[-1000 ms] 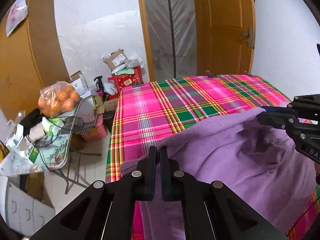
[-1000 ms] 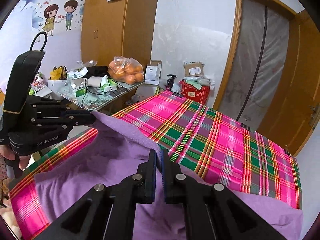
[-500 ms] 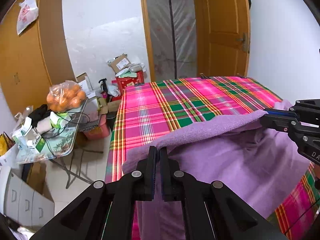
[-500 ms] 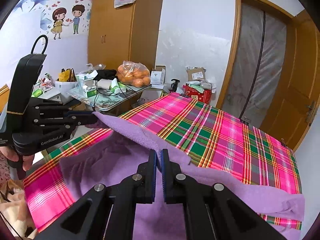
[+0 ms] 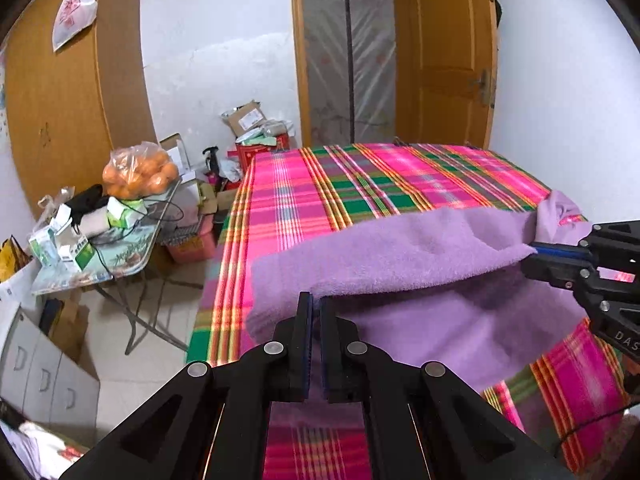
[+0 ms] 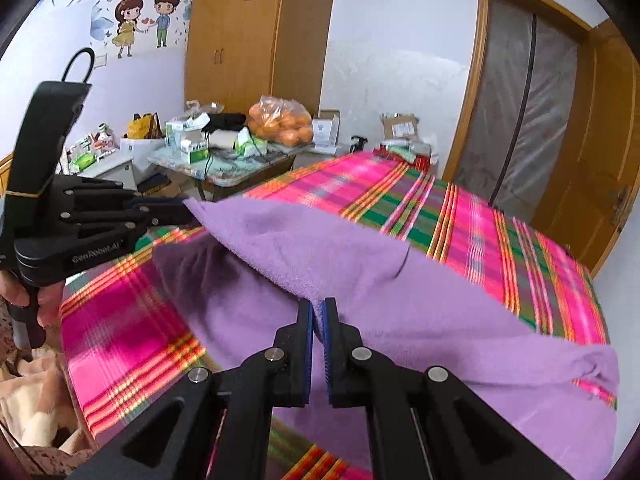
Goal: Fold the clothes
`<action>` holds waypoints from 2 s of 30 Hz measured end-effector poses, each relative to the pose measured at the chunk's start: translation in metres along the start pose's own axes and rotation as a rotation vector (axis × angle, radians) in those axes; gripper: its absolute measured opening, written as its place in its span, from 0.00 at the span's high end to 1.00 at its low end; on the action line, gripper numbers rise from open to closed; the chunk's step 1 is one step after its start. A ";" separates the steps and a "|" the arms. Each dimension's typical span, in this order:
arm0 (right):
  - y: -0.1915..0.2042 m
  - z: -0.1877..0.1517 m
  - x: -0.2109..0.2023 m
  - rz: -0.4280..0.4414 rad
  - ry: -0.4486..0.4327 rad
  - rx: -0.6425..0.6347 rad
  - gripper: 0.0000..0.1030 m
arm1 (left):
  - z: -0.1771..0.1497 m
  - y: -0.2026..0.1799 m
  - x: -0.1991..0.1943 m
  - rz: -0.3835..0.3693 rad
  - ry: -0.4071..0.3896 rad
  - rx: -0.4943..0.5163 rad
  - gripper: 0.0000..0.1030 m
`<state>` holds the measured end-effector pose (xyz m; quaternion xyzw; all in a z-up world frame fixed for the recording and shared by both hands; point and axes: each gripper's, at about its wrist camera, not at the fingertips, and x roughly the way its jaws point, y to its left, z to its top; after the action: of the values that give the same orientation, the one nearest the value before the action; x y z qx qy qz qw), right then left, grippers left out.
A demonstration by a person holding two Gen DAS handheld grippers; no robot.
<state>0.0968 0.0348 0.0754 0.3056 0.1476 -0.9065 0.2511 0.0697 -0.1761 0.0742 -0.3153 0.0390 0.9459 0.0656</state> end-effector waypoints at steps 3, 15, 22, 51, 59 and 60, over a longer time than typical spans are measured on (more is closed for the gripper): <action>0.005 -0.011 0.004 0.001 0.025 0.001 0.95 | -0.011 -0.002 -0.002 -0.004 0.008 -0.007 0.97; 0.005 -0.040 0.017 0.019 0.117 0.033 0.95 | -0.048 0.003 -0.005 -0.012 0.055 -0.069 0.98; 0.006 -0.045 0.023 0.018 0.138 0.039 0.95 | -0.058 0.023 0.000 -0.138 0.114 -0.242 0.96; 0.006 -0.041 0.007 0.041 0.058 0.063 0.95 | -0.053 0.063 0.034 -0.309 0.138 -0.854 0.91; 0.010 -0.035 -0.009 0.096 0.031 0.058 0.99 | -0.050 0.065 0.020 -0.273 0.115 -0.856 0.92; 0.011 -0.036 -0.009 0.110 0.035 0.058 1.00 | -0.051 0.066 0.017 -0.266 0.118 -0.848 0.92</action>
<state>0.1265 0.0440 0.0522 0.3360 0.1083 -0.8898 0.2891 0.0766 -0.2451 0.0249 -0.3698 -0.3895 0.8421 0.0491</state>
